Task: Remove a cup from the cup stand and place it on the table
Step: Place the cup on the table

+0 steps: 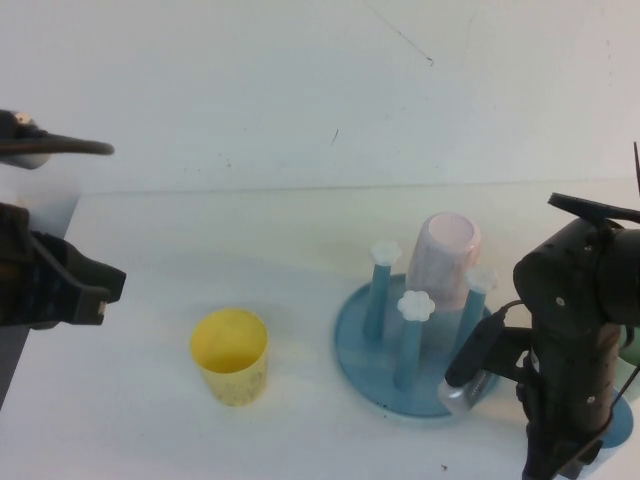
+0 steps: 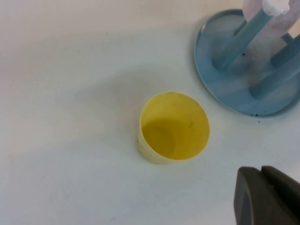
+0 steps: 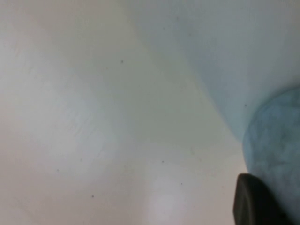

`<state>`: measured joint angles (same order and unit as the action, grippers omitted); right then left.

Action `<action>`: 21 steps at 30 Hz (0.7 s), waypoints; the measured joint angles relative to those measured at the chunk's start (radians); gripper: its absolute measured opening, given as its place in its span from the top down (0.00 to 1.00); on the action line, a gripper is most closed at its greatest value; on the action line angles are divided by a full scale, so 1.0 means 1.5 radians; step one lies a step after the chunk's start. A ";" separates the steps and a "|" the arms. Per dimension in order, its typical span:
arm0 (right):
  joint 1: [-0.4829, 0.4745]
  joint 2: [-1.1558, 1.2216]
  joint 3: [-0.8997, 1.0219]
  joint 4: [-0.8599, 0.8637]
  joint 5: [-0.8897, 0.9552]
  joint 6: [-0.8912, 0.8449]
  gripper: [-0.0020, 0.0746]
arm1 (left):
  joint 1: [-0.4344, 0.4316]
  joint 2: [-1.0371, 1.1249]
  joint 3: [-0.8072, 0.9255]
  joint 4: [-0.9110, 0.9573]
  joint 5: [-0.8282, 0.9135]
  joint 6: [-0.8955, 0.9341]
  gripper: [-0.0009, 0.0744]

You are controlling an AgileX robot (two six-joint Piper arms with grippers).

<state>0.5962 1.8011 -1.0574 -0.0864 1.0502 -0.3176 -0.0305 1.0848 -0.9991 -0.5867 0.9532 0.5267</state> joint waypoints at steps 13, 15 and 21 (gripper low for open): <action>0.000 0.004 -0.036 0.025 0.021 0.007 0.55 | 0.000 0.000 0.000 0.000 -0.010 -0.003 0.99; 0.000 -0.007 -0.040 0.026 0.028 0.010 0.54 | 0.000 0.000 0.000 0.000 -0.016 -0.003 0.99; 0.000 -0.090 -0.041 0.045 0.043 0.011 0.53 | 0.000 -0.016 0.000 0.002 -0.045 -0.003 0.99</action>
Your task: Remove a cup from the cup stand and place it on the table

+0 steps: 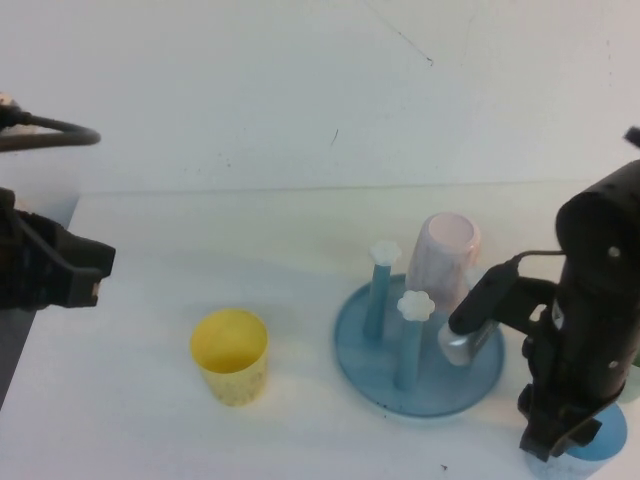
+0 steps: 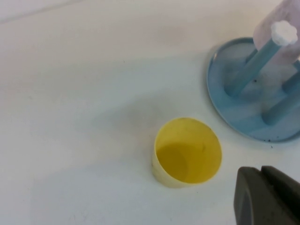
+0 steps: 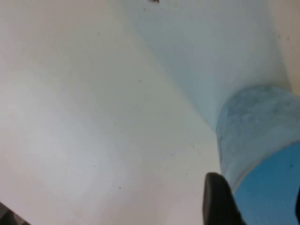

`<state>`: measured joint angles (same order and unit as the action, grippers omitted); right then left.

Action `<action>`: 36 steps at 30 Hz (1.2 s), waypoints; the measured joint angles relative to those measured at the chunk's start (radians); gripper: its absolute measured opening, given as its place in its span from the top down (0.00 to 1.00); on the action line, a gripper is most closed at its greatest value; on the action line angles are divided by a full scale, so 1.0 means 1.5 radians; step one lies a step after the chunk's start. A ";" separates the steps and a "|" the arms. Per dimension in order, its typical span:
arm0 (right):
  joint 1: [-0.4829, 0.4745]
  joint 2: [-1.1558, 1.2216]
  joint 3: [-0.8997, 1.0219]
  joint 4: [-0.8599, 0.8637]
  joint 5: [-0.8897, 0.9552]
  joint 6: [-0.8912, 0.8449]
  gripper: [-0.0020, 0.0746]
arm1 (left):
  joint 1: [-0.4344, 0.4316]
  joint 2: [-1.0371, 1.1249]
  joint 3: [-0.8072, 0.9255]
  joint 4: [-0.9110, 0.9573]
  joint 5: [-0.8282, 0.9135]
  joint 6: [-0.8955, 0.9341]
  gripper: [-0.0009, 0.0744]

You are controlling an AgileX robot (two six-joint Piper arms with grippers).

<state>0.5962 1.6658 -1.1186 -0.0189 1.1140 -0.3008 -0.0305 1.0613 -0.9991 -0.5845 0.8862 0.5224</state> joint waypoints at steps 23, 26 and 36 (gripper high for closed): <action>0.000 -0.666 0.244 0.299 -0.330 -0.193 0.91 | 0.000 -0.530 0.337 0.107 -0.136 -0.174 0.99; 0.000 -0.739 0.327 0.415 -0.395 -0.298 0.92 | 0.000 -0.605 0.387 0.106 -0.161 -0.185 0.99; 0.000 -0.889 0.502 0.848 -0.539 -0.687 0.92 | 0.000 -0.715 0.510 0.096 -0.206 -0.189 0.99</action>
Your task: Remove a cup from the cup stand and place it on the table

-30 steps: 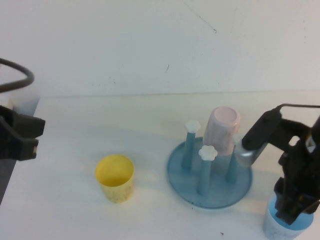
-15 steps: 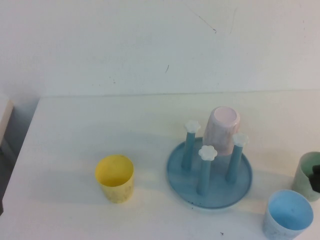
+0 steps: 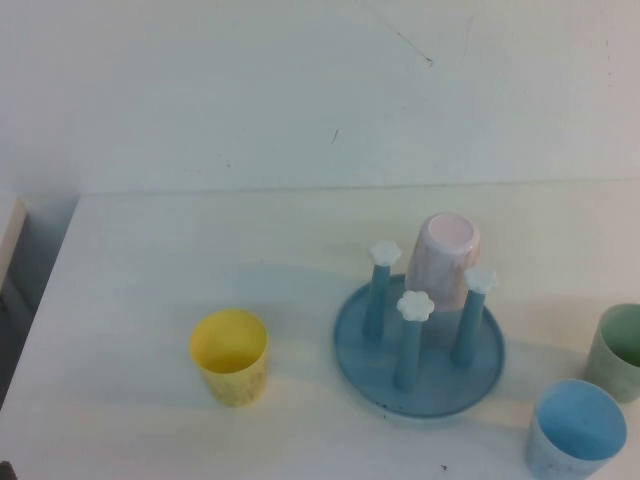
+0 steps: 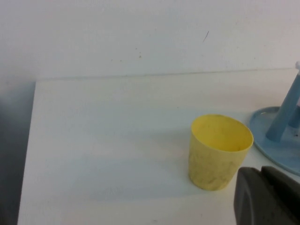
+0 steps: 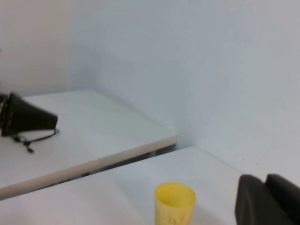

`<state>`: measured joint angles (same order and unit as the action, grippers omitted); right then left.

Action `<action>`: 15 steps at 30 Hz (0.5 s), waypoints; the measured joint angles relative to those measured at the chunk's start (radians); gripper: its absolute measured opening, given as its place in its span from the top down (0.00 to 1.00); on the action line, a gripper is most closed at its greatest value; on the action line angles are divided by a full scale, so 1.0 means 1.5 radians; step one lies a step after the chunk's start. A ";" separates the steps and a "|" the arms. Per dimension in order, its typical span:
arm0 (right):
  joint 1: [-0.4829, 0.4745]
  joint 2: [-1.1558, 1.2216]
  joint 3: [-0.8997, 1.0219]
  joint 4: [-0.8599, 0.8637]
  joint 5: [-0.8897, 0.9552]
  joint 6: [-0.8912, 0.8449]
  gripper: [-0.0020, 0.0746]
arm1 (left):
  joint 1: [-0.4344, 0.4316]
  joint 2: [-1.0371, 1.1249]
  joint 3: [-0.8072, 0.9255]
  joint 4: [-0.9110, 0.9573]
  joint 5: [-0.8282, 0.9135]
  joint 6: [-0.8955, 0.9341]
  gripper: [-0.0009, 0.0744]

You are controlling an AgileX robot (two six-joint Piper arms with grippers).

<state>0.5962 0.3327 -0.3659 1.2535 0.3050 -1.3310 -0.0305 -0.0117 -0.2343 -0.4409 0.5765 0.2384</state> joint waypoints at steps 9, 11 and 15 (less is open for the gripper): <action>0.000 0.000 0.010 0.038 -0.026 -0.025 0.93 | 0.000 -0.002 0.037 -0.007 -0.006 0.000 0.99; 0.000 0.000 0.010 0.038 -0.026 -0.025 0.93 | 0.000 -0.002 0.044 -0.007 -0.006 0.000 0.99; 0.000 0.000 0.010 0.039 -0.026 -0.025 0.93 | 0.000 -0.002 0.058 -0.007 -0.006 -0.003 0.99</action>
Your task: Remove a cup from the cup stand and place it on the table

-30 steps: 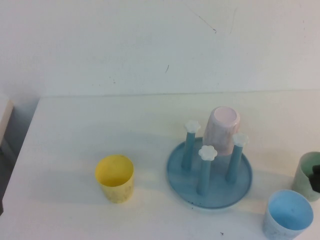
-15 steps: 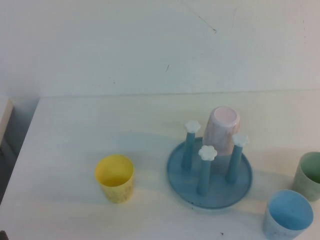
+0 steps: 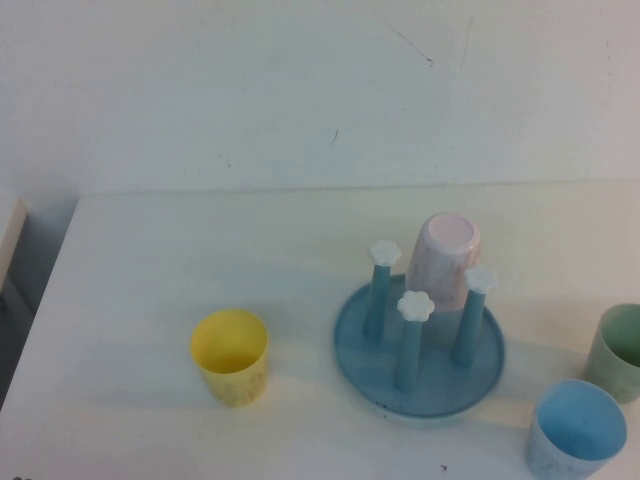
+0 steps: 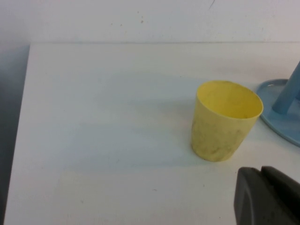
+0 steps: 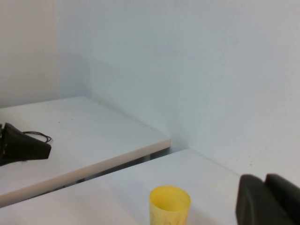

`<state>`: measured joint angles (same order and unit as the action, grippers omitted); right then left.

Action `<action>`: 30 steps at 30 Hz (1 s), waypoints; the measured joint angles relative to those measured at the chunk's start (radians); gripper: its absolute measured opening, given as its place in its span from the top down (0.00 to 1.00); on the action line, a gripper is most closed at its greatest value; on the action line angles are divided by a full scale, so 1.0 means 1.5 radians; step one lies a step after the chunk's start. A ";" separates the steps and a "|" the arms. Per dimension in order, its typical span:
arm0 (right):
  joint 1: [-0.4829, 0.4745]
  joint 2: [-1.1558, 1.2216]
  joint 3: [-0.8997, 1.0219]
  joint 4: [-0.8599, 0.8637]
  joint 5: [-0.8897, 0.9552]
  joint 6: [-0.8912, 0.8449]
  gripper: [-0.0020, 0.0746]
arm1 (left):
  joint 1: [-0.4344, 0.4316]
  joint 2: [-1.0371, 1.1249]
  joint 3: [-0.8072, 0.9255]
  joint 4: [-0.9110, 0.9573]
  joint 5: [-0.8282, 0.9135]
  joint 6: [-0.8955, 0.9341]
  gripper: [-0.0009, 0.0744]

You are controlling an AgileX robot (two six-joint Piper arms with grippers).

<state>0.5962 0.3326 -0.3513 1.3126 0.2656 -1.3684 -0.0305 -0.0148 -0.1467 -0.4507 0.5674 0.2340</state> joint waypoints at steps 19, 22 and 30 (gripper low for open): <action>0.000 -0.001 0.046 0.009 -0.229 -0.277 0.94 | 0.000 0.000 0.003 -0.001 0.000 -0.003 0.99; -0.001 -0.003 0.076 0.006 -0.247 -0.282 0.94 | 0.000 0.000 0.003 -0.001 0.000 -0.003 0.99; -0.150 -0.060 0.159 -0.376 -0.254 0.129 0.94 | 0.000 0.000 0.003 -0.001 0.000 -0.003 0.99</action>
<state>0.3709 0.2426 -0.1134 0.7493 -0.1147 -1.1750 -0.0305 -0.0148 -0.1426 -0.4528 0.5674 0.2292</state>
